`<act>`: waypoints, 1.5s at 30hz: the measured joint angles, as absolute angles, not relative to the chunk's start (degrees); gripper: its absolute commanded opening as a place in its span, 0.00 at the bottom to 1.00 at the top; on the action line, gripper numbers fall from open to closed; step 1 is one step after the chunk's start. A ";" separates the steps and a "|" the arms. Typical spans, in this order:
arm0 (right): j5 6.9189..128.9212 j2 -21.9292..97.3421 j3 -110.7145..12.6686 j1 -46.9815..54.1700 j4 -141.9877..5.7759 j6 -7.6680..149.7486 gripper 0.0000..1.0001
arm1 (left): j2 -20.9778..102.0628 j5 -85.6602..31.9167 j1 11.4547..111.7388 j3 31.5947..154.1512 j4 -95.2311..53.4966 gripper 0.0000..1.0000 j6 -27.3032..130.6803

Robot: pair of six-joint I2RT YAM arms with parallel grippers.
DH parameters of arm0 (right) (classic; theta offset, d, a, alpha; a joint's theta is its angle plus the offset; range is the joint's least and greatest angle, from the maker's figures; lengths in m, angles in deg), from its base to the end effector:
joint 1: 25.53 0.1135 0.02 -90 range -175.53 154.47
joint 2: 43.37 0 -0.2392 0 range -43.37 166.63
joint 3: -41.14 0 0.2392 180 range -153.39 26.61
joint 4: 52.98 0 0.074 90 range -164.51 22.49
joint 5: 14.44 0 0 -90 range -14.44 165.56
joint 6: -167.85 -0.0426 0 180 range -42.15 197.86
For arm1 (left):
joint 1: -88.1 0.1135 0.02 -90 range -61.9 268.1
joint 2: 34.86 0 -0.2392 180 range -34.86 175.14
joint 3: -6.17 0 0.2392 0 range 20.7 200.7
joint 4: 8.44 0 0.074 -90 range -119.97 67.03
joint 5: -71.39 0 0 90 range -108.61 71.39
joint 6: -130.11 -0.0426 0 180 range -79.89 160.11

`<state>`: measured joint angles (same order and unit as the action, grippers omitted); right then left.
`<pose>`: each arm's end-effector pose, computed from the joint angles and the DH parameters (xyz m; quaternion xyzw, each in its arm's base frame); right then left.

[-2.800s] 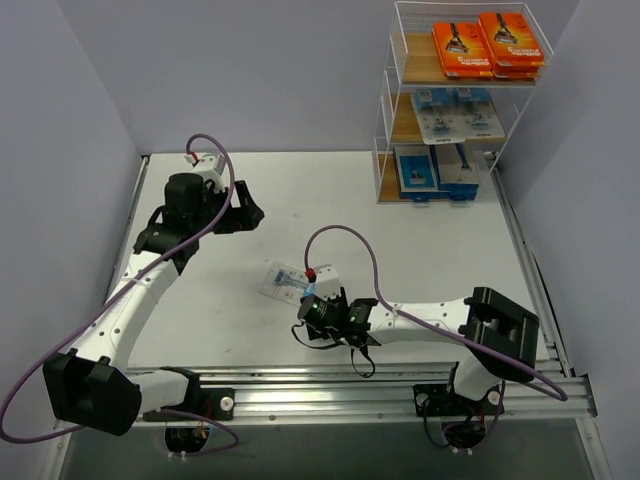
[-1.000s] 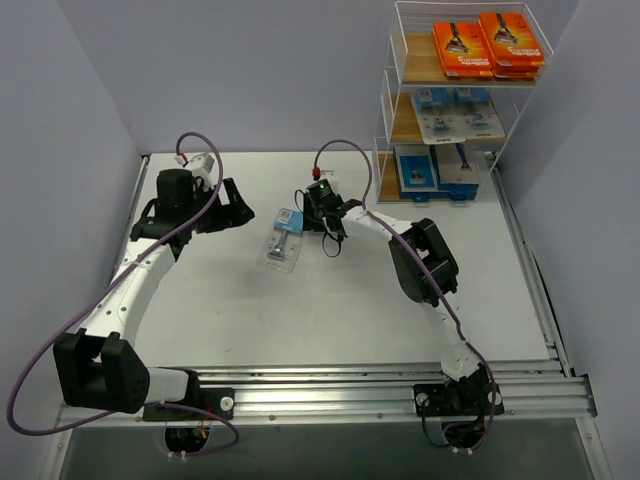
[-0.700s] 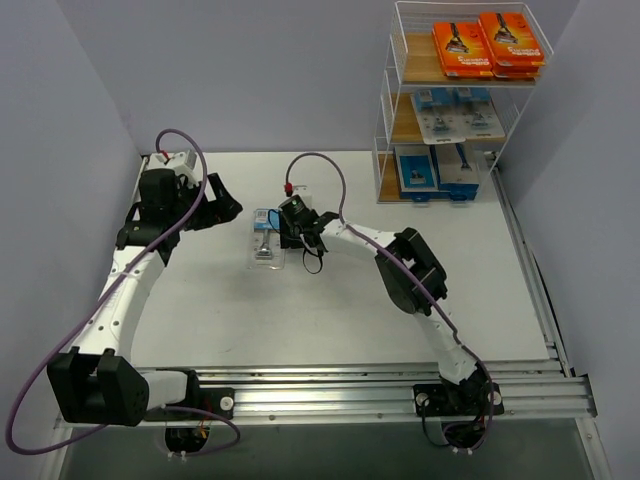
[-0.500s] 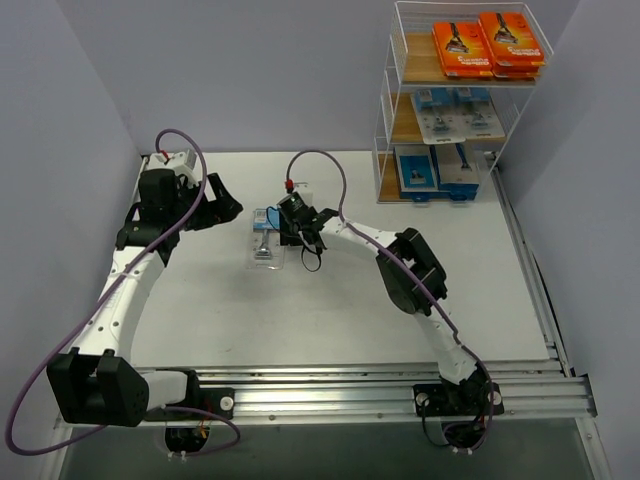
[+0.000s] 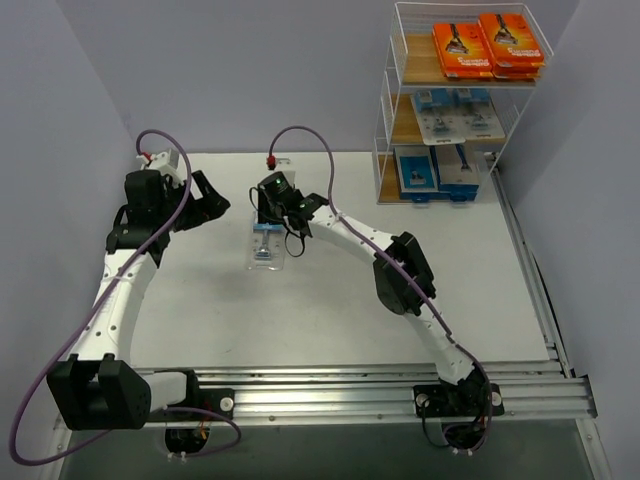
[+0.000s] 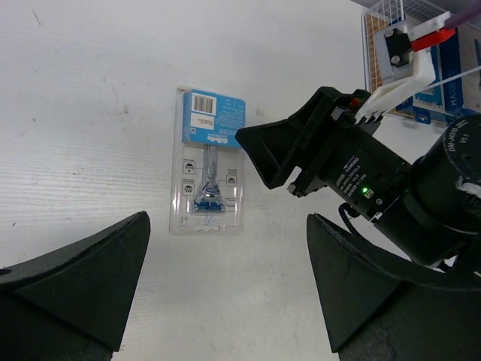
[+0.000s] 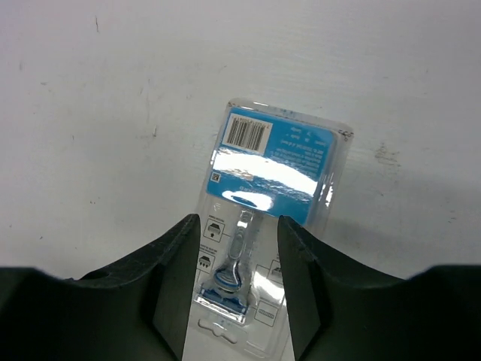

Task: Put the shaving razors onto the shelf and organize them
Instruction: Grab a shaving razor with the right arm

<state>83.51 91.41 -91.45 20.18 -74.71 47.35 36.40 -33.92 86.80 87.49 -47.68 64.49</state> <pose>0.3769 0.3779 0.2270 -0.0732 0.8339 0.2899 0.4639 0.2788 -0.0176 0.3257 -0.1049 0.8510 -0.2235 0.4636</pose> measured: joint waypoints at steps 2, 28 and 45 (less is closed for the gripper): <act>83.20 93.68 -93.77 20.75 -75.17 47.48 0.41 | 36.23 -33.22 87.19 87.49 -47.77 0.94 64.73; 84.14 98.31 -90.86 23.61 -77.66 52.36 0.00 | 35.29 -32.41 87.45 87.49 -47.88 0.94 64.95; 82.09 60.78 -56.81 18.43 -76.40 52.80 0.00 | 36.64 -40.13 80.57 84.12 -42.30 0.94 71.53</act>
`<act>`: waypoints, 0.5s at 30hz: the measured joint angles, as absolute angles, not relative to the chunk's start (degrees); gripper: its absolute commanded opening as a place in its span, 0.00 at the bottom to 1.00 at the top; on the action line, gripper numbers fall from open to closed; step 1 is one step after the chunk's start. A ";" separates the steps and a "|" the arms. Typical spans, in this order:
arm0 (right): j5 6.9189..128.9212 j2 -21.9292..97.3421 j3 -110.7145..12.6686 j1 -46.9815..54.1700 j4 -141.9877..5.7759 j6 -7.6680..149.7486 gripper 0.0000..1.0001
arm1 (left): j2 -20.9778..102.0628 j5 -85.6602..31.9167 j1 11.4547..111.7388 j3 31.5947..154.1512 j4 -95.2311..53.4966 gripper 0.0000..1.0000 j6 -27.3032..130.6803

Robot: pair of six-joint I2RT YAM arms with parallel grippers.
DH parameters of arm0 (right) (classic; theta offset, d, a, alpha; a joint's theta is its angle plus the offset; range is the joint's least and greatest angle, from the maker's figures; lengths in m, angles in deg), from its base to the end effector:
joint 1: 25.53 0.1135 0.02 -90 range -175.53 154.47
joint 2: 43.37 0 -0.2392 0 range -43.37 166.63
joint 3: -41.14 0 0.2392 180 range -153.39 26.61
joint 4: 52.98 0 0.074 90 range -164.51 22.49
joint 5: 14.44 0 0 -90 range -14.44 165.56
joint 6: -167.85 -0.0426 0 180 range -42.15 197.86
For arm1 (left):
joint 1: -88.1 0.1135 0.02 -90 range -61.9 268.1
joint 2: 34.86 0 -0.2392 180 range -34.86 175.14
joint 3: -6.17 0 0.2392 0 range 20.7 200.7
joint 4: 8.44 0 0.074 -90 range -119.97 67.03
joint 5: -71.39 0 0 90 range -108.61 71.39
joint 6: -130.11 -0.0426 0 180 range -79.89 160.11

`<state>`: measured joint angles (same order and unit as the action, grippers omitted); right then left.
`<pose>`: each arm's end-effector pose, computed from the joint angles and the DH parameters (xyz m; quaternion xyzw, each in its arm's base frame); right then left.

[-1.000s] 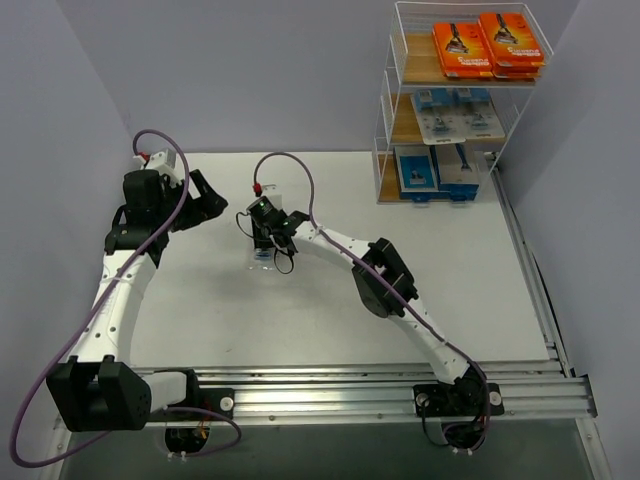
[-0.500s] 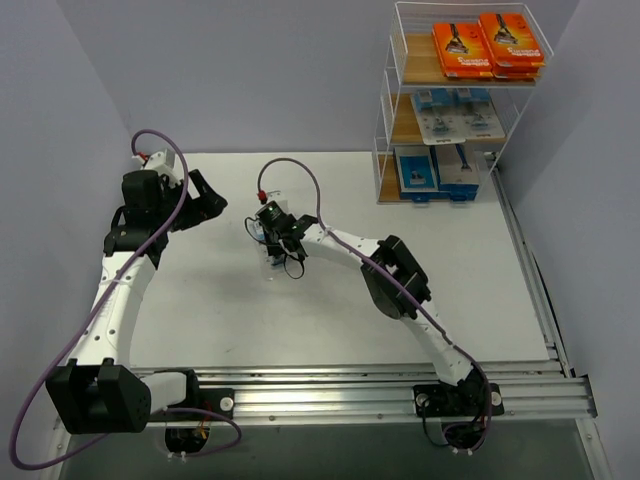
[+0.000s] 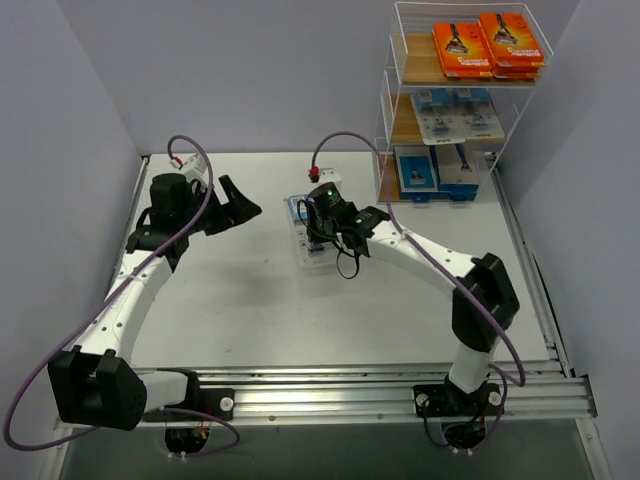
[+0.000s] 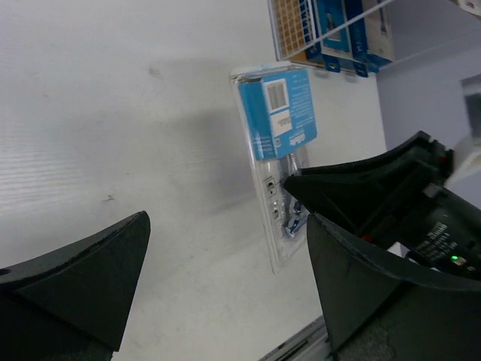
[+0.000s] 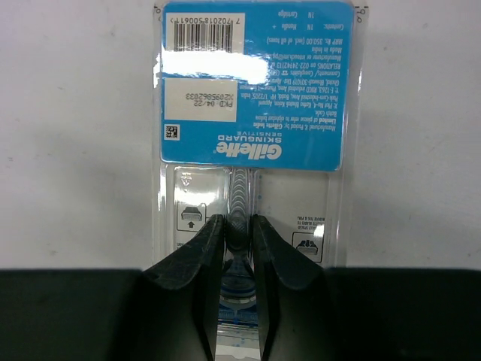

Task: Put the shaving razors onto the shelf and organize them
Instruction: Grab a shaving razor with the right arm

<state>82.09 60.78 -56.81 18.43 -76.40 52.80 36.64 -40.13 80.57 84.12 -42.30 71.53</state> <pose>0.3038 0.2863 0.2621 -0.1135 0.8559 0.2438 0.4416 0.2782 -0.0525 0.3149 -0.0789 0.8414 -0.3205 0.4279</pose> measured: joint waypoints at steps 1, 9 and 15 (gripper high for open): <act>82.50 57.81 -55.36 18.63 -75.65 52.45 0.00 | 37.06 -41.33 79.54 84.10 -41.69 0.94 72.84; 85.28 41.42 -45.83 20.31 -70.65 50.83 0.00 | 37.38 -46.53 77.31 78.35 -28.88 0.94 87.75; 85.89 39.63 -43.28 20.38 -70.30 50.70 0.00 | 38.26 -46.10 70.42 78.33 -21.21 0.94 93.01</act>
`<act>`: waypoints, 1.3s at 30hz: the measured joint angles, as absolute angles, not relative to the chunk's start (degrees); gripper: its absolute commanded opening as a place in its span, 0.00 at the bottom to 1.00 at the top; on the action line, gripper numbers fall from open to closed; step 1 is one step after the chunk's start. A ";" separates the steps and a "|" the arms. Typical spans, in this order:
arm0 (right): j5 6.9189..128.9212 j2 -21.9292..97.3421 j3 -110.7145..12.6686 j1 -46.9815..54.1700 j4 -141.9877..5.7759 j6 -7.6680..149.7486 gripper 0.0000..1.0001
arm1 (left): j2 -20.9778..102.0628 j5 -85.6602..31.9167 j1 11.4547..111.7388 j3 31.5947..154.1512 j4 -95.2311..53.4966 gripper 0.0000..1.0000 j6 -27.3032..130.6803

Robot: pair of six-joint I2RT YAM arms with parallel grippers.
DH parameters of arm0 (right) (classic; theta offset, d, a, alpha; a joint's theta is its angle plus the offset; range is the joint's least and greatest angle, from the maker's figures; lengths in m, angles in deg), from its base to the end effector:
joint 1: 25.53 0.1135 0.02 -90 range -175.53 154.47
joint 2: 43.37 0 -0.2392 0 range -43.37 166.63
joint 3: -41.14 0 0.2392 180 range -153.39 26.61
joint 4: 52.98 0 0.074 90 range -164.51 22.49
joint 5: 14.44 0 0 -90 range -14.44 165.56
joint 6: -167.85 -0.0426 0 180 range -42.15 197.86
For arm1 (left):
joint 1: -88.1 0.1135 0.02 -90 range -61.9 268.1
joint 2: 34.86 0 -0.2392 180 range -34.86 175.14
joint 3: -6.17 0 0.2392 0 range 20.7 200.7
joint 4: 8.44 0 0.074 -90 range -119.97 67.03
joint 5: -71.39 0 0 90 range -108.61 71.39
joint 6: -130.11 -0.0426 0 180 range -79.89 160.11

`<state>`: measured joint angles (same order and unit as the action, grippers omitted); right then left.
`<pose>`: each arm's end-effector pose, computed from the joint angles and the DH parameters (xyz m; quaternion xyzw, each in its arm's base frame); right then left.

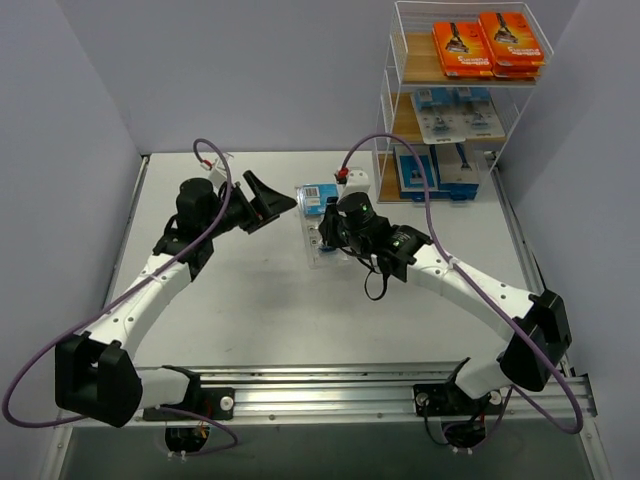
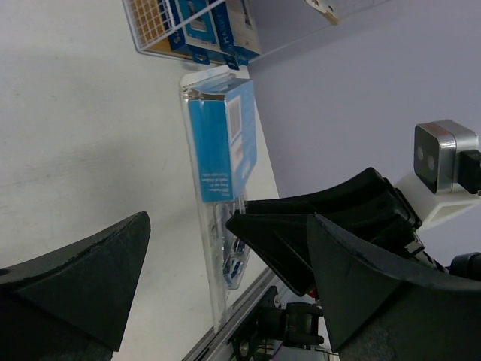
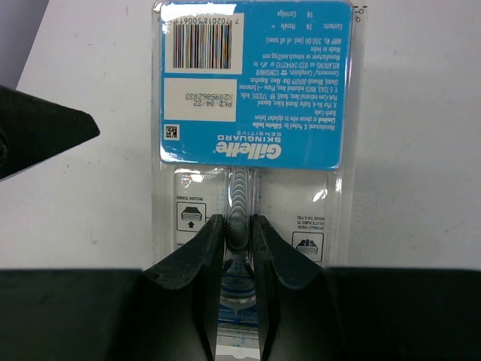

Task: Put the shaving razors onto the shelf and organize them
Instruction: Pass the shaving razor from the right arm to the left

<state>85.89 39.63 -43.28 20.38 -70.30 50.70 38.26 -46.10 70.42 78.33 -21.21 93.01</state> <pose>0.2431 0.2399 0.3251 -0.0760 0.7931 0.2995 0.5249 0.2782 -0.1093 0.3119 -0.0913 0.7726 -0.4991 0.3816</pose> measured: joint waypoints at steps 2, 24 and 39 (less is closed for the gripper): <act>85.95 39.21 -42.75 20.38 -70.36 50.70 0.00 | 39.26 -45.83 68.48 78.33 -19.03 0.94 94.04; 84.38 29.42 -33.64 20.68 -65.90 48.27 0.00 | 51.61 -45.40 61.05 82.61 -4.47 0.21 101.45; 87.46 25.03 -33.62 20.51 -66.04 45.36 0.46 | 53.06 -46.31 65.00 84.27 -3.46 0.02 101.76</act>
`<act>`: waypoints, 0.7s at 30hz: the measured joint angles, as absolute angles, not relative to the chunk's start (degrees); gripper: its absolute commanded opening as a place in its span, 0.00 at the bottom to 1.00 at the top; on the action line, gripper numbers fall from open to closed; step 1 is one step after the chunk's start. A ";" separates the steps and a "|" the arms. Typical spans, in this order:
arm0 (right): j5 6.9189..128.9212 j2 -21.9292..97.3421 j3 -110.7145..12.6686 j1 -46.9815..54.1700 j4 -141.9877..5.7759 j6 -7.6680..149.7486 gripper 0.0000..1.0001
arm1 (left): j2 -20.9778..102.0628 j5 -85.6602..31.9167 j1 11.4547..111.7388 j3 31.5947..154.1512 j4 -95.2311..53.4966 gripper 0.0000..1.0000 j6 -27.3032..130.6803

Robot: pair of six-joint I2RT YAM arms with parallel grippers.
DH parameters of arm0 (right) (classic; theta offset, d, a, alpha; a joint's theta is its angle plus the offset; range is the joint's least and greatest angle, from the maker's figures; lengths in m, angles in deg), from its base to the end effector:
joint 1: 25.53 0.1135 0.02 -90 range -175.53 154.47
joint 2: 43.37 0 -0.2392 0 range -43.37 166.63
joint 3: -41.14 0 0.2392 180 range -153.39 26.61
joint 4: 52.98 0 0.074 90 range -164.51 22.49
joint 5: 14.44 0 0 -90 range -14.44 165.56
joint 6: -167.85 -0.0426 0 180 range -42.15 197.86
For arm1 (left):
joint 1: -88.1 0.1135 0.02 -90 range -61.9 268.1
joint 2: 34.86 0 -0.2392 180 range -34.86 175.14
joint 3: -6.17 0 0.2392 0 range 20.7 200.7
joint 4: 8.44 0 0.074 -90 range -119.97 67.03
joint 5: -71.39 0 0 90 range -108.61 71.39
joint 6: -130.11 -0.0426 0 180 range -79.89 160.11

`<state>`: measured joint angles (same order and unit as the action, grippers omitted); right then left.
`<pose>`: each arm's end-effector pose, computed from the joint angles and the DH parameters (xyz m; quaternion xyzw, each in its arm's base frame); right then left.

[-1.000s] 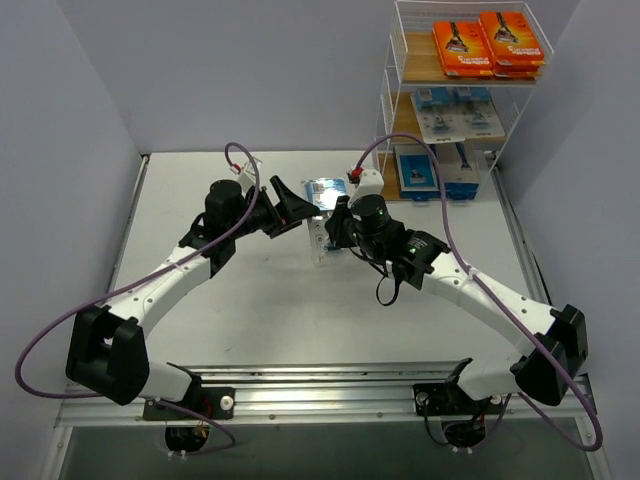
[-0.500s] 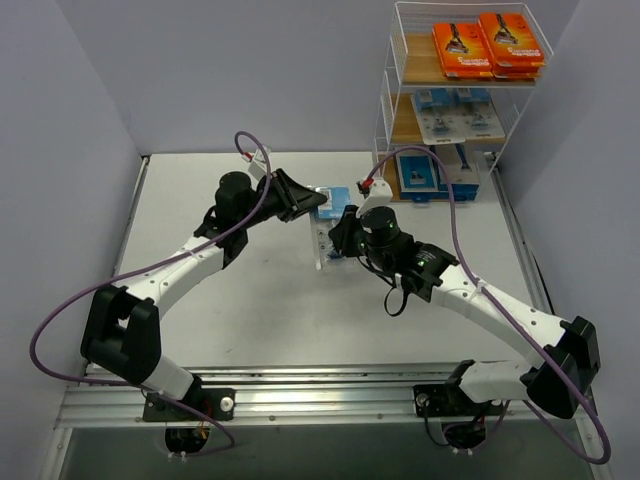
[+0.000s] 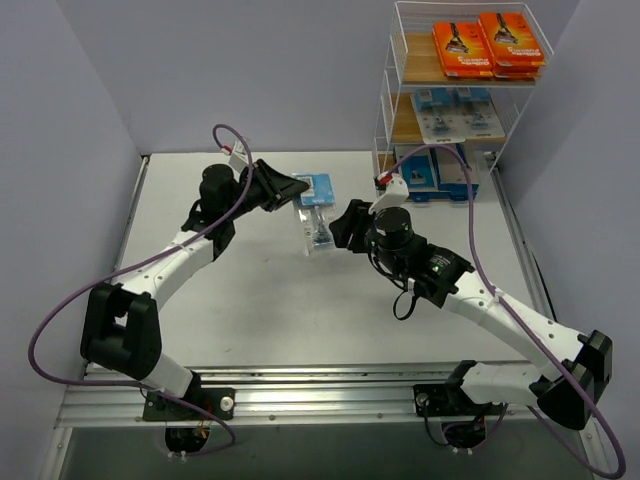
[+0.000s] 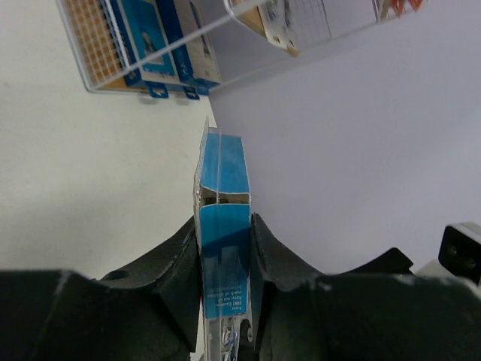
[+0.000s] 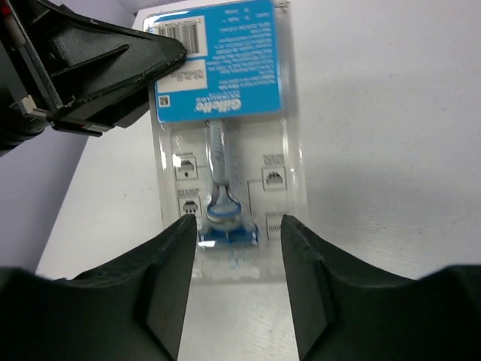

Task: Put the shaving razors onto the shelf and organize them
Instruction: Pass the shaving razor from the right arm to the left

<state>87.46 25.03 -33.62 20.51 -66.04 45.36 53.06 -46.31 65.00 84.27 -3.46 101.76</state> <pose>0.2039 0.1987 0.3489 -0.0193 0.7461 0.3584 0.5608 0.3218 -0.1588 0.3023 -0.0831 0.7283 -0.5730 0.3665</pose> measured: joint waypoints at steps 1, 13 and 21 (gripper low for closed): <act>87.66 24.55 -33.62 20.29 -66.04 44.95 0.48 | 53.06 -46.34 66.36 84.27 -3.49 0.02 101.78; 82.33 19.02 -20.63 11.48 -54.32 30.22 0.58 | 52.05 -45.72 73.53 82.94 8.34 0.02 111.09; 76.95 18.56 -16.26 11.20 -41.03 23.79 0.57 | 51.44 -42.27 73.53 78.02 25.47 0.02 122.61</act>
